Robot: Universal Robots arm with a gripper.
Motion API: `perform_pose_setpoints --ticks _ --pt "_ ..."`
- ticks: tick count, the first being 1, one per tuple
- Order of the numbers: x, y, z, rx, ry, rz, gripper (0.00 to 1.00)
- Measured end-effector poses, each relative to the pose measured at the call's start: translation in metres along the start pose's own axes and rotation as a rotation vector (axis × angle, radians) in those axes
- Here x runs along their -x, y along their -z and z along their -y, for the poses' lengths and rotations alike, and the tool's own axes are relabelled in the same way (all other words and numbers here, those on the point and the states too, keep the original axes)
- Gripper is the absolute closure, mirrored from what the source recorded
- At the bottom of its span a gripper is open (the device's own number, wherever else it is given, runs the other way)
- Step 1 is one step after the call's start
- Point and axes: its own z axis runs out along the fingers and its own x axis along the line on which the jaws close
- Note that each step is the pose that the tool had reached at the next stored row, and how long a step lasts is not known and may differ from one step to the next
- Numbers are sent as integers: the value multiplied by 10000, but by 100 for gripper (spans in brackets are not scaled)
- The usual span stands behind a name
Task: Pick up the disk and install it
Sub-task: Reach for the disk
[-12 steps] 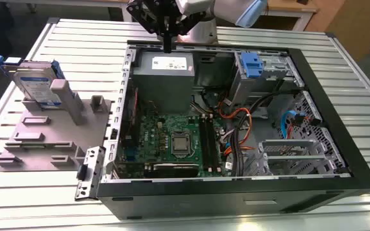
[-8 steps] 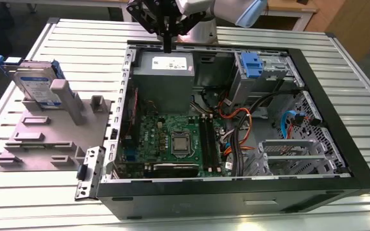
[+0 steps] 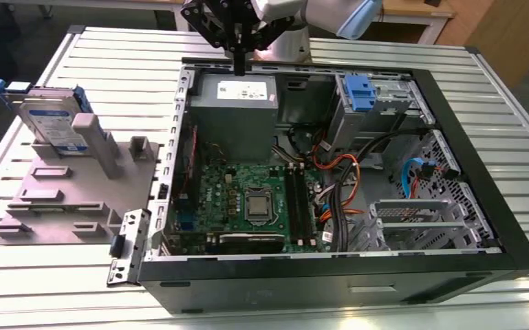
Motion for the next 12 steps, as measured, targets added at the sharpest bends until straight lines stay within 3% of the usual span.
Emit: perform_pose_setpoints --ticks 6,12 --pt "-6 0 0 -1 -2 0 89" --pt "-66 0 5 0 0 0 89"
